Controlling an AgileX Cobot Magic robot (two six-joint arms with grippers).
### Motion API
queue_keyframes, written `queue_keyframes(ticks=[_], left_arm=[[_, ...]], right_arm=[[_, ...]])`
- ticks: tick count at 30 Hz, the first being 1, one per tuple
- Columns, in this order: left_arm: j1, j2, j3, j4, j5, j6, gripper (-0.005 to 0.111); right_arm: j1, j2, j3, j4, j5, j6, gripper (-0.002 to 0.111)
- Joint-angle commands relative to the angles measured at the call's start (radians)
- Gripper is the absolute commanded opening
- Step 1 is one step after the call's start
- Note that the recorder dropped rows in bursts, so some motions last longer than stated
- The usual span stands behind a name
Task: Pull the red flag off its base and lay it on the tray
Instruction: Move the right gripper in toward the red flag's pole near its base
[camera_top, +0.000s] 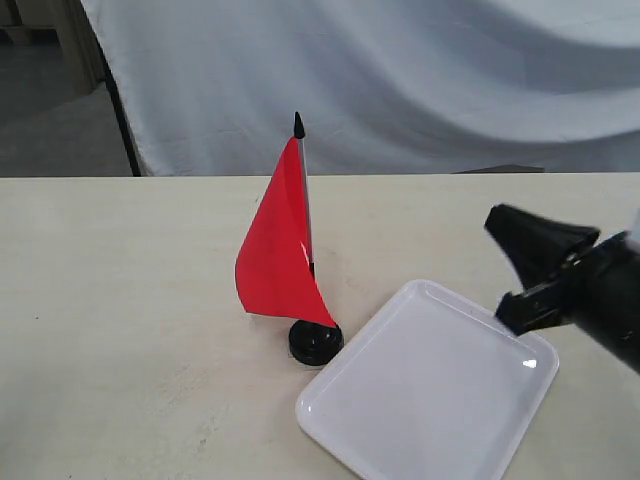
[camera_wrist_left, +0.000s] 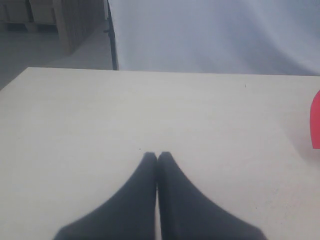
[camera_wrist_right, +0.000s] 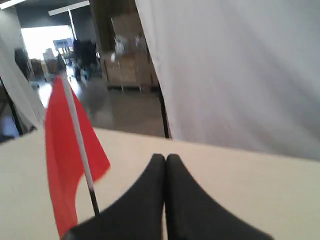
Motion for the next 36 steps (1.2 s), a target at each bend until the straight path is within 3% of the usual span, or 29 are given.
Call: queue_keyframes(ticks=[1, 8, 10, 14, 16, 21, 30, 36], left_arm=[[-0.009, -0.001, 0.002, 0.000, -0.009, 0.001, 0.000], [-0.009, -0.001, 0.002, 0.000, -0.009, 0.001, 0.000], [-0.009, -0.001, 0.002, 0.000, -0.009, 0.001, 0.000], [-0.009, -0.001, 0.002, 0.000, -0.009, 0.001, 0.000], [-0.009, -0.001, 0.002, 0.000, -0.009, 0.001, 0.000], [-0.009, -0.001, 0.002, 0.000, -0.009, 0.001, 0.000], [-0.009, -0.001, 0.002, 0.000, -0.009, 0.001, 0.000], [-0.009, -0.001, 0.002, 0.000, -0.009, 0.001, 0.000]], right_arm=[[0.108, 0.279, -0.091, 0.059, -0.003, -0.234, 0.000], [0.191, 0.481, -0.311, -0.113, -0.003, -0.179, 0.003], [0.201, 0.482, -0.320, -0.114, -0.003, -0.179, 0.020], [0.201, 0.482, -0.320, -0.109, -0.003, -0.179, 0.095], [0.201, 0.482, -0.320, -0.099, -0.003, -0.175, 0.105], [0.220, 0.482, -0.320, -0.101, -0.003, -0.149, 0.104], [0.344, 0.482, -0.367, -0.028, -0.003, -0.172, 0.104], [0.400, 0.486, -0.458, 0.066, 0.139, -0.181, 0.104]])
